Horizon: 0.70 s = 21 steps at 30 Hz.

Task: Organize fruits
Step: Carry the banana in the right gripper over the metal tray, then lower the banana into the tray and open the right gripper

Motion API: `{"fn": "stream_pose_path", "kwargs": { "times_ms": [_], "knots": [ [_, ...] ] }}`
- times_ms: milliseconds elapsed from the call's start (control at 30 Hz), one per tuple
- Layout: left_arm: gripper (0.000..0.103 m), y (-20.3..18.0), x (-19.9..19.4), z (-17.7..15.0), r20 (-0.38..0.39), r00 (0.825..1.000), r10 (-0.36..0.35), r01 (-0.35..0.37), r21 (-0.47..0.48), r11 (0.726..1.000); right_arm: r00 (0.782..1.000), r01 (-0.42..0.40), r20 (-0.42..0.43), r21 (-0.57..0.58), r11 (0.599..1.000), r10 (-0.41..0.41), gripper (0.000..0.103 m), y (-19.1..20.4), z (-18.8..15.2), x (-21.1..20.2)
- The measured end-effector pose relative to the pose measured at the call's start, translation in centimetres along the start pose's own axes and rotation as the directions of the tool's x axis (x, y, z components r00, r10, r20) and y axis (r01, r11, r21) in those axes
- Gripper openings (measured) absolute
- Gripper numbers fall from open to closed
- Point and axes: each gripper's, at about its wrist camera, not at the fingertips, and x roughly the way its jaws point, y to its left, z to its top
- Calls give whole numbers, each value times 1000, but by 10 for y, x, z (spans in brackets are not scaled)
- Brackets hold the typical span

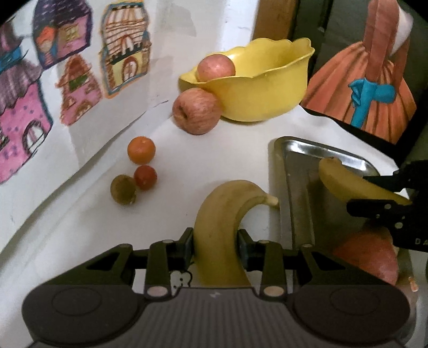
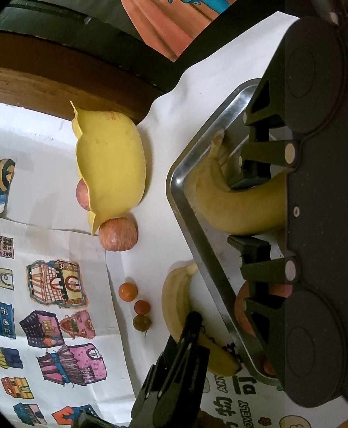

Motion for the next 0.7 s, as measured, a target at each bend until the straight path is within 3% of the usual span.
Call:
{"fn": "stream_pose_path", "kwargs": {
  "times_ms": [167, 700],
  "knots": [
    [37, -4, 1, 1, 1, 1000, 17, -17, 10, 1000, 999, -14, 32, 17, 1000, 14, 43, 1, -2, -3],
    [36, -1, -17, 2, 84, 996, -5, 13, -88, 996, 995, -9, 97, 41, 999, 5, 52, -3, -12, -15]
  ]
}}
